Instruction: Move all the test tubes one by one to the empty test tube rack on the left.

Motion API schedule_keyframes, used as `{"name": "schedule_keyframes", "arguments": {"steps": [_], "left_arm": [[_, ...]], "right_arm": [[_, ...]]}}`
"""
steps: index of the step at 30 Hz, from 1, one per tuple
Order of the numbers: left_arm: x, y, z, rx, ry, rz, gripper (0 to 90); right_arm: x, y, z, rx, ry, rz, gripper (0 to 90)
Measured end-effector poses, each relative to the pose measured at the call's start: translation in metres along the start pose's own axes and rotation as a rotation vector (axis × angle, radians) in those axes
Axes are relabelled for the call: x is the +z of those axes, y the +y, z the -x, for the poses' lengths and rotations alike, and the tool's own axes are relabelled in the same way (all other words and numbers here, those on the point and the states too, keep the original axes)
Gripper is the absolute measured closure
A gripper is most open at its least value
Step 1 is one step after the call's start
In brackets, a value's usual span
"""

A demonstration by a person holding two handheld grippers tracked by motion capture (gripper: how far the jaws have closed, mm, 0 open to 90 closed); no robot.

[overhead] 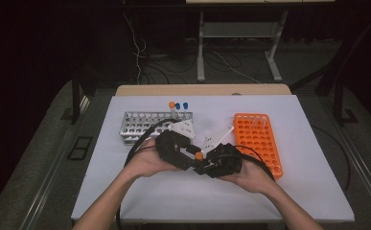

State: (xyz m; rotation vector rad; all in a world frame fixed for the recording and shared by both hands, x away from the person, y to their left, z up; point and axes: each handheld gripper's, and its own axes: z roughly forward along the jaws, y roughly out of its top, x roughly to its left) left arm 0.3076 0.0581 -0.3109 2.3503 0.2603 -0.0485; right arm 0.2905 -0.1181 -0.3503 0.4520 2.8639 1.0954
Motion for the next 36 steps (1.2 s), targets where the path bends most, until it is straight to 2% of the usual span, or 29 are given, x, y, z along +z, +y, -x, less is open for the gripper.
{"name": "schedule_keyframes", "arguments": {"steps": [3,10,14,23,32,36], "left_arm": [[0.001,0.000,0.000,0.007,-0.014,-0.006,67.9],[-0.001,0.000,-0.002,0.004,-0.020,-0.006,68.8],[-0.005,0.001,-0.004,0.002,-0.018,-0.001,68.9],[-0.017,0.002,-0.009,-0.008,0.004,0.014,68.9],[-0.027,0.002,-0.015,-0.014,0.027,0.014,68.9],[-0.034,0.003,-0.018,-0.017,0.042,0.016,68.9]], "right_arm": [[0.000,0.001,0.000,0.002,0.004,0.004,73.7],[0.000,0.000,0.001,0.009,0.010,0.006,72.9],[-0.004,-0.001,0.003,0.021,0.006,0.018,64.7],[-0.017,-0.008,0.008,0.062,-0.002,0.046,54.6],[-0.029,-0.018,0.013,0.105,-0.018,0.072,34.2],[-0.036,-0.024,0.015,0.135,-0.035,0.083,18.9]]}}
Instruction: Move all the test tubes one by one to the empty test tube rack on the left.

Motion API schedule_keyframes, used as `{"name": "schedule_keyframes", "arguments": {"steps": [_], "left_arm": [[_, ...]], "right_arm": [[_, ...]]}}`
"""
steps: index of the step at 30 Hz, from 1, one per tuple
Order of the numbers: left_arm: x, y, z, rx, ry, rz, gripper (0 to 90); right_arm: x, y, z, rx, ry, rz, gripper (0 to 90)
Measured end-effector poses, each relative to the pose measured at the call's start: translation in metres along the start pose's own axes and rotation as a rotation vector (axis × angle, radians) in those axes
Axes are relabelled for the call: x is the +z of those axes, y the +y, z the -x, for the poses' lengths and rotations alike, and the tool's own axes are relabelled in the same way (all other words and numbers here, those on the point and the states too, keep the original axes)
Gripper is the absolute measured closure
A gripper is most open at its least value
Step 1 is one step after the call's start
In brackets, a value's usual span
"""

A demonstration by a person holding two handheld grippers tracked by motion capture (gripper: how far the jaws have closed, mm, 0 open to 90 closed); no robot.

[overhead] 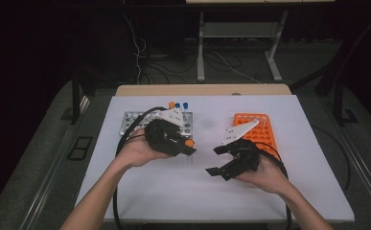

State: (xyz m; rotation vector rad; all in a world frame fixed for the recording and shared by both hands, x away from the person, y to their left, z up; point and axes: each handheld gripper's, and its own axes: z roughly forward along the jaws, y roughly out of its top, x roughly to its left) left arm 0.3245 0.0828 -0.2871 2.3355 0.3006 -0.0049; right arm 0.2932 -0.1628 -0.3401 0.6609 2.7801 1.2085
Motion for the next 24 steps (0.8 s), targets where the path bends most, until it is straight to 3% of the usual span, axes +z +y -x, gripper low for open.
{"name": "schedule_keyframes", "arguments": {"steps": [5,7,18,24], "left_arm": [[-0.008,0.001,-0.006,-0.007,0.021,0.000,68.9],[-0.012,0.002,-0.008,-0.014,0.029,0.006,68.9],[-0.033,0.002,-0.025,-0.036,0.081,0.025,68.9],[-0.044,0.001,-0.038,-0.070,0.109,0.041,68.9]], "right_arm": [[-0.010,-0.007,0.006,0.057,0.004,0.018,9.6],[-0.014,-0.010,0.008,0.078,0.003,0.021,0.2],[-0.036,-0.031,0.015,0.126,-0.035,0.061,0.2],[-0.042,-0.041,0.019,0.148,-0.045,0.069,0.3]]}}
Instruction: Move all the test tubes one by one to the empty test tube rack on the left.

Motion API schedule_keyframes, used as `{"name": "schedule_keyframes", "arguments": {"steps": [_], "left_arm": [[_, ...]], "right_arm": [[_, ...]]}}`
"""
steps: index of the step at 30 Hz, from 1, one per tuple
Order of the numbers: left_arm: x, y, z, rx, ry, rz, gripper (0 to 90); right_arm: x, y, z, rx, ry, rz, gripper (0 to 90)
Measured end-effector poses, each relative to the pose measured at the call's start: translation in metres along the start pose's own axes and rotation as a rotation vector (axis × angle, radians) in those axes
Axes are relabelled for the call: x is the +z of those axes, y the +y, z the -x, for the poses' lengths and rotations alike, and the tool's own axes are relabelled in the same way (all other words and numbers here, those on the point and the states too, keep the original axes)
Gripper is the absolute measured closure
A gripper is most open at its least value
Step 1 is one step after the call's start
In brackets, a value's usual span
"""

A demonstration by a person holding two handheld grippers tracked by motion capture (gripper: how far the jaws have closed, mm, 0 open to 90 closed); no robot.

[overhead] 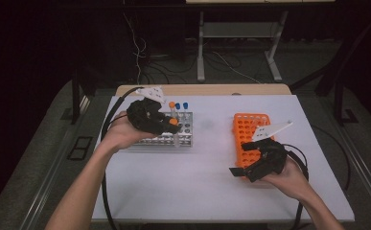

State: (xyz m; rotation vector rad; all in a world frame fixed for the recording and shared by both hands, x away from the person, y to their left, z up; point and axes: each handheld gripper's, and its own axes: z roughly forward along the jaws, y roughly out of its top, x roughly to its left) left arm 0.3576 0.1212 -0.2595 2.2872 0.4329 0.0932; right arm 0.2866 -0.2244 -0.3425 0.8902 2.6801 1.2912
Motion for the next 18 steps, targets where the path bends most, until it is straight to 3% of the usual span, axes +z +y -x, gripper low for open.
{"name": "schedule_keyframes", "arguments": {"steps": [10,18], "left_arm": [[-0.010,0.003,-0.022,-0.022,0.060,-0.018,69.0],[-0.010,0.005,-0.039,-0.037,0.082,-0.022,68.9]], "right_arm": [[-0.007,-0.013,0.008,0.030,-0.018,-0.001,0.3],[-0.008,-0.016,0.011,0.037,-0.024,-0.007,0.3]]}}
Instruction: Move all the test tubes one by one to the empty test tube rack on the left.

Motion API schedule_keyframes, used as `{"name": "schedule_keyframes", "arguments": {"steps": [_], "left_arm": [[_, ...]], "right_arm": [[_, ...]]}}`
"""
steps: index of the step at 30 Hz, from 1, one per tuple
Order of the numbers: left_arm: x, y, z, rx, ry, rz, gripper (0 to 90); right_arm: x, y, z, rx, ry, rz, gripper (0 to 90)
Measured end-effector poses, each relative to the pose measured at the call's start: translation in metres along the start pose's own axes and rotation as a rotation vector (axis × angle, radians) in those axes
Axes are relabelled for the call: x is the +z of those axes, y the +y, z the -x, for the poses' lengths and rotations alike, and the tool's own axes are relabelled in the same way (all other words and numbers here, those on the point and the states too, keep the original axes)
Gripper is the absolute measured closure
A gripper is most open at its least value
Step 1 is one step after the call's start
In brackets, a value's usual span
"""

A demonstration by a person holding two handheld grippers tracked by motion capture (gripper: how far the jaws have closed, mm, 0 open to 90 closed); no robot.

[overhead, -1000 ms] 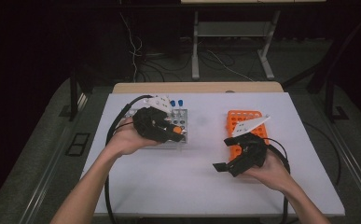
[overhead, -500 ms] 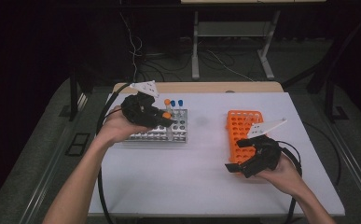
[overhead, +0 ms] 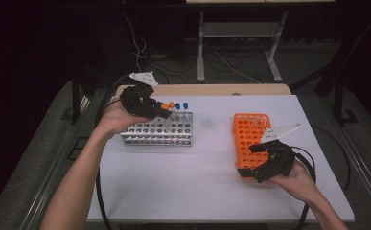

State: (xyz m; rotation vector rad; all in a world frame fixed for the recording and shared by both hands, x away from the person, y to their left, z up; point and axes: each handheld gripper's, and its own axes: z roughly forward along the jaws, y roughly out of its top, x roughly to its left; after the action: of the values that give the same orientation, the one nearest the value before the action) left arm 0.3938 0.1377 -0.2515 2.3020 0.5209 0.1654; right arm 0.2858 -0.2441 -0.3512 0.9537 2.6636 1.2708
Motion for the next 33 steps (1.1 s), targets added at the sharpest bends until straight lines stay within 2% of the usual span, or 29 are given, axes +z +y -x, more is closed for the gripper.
{"name": "schedule_keyframes", "arguments": {"steps": [18,27,33], "left_arm": [[0.021,-0.001,-0.040,-0.044,0.058,-0.005,68.9],[0.028,-0.008,-0.063,-0.096,0.095,0.018,69.0],[0.037,-0.011,-0.072,-0.118,0.108,0.026,69.0]], "right_arm": [[0.003,-0.002,0.001,-0.011,-0.002,-0.013,0.3],[0.006,-0.004,0.004,-0.009,0.001,-0.019,0.3],[0.008,-0.003,0.004,-0.010,0.002,-0.019,0.3]]}}
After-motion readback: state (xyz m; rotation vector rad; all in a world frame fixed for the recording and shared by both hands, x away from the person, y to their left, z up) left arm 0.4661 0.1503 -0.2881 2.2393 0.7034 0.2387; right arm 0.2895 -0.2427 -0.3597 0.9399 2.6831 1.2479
